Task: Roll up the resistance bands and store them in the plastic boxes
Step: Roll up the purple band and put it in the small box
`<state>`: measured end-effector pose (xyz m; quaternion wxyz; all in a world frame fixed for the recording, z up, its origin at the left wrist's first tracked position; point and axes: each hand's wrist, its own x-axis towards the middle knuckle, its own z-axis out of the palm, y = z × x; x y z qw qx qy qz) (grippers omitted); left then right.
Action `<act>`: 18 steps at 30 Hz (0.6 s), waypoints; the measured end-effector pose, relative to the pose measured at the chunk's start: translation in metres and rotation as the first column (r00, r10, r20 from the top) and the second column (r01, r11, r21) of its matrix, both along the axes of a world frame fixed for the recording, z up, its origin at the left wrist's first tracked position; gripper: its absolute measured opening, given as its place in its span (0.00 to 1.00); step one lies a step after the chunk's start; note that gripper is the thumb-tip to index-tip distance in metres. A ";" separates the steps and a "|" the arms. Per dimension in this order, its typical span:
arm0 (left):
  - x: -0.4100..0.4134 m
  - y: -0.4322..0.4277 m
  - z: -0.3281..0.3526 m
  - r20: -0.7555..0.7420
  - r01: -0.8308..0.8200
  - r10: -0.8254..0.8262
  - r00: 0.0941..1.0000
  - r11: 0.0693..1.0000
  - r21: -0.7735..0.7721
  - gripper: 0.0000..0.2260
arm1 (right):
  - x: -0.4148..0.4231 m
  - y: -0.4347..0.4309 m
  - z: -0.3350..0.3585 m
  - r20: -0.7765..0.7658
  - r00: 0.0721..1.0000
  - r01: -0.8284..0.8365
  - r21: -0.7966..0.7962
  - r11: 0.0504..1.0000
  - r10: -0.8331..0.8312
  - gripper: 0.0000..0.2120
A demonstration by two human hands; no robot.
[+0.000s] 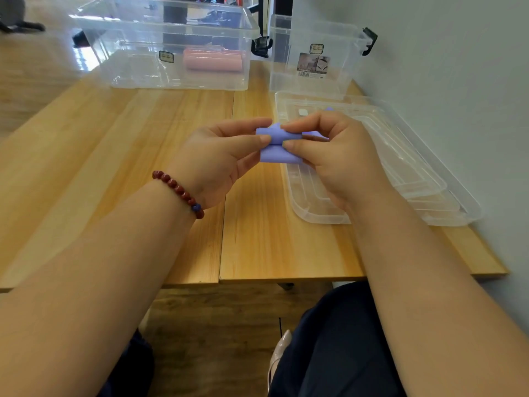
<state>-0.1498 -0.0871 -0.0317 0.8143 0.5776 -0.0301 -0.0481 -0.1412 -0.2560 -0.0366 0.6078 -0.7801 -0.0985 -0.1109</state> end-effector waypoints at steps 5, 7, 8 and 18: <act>0.000 0.001 0.000 0.043 -0.004 0.003 0.999 1.000 0.014 0.10 | -0.002 0.001 0.001 -0.103 0.991 -0.077 0.083 0.994 0.085 0.07; -0.001 0.001 0.000 0.049 -0.003 0.002 0.999 1.000 0.020 0.10 | -0.003 0.001 0.002 -0.090 0.994 -0.060 0.083 0.995 0.067 0.05; -0.001 0.000 0.000 0.047 -0.002 0.001 0.999 1.000 0.019 0.10 | -0.003 0.001 0.002 -0.078 0.995 -0.051 0.080 0.996 0.057 0.05; 0.002 0.001 -0.003 0.010 0.044 -0.044 0.999 0.997 0.062 0.10 | -0.004 0.001 0.005 -0.031 1.000 -0.004 0.088 0.996 0.006 0.10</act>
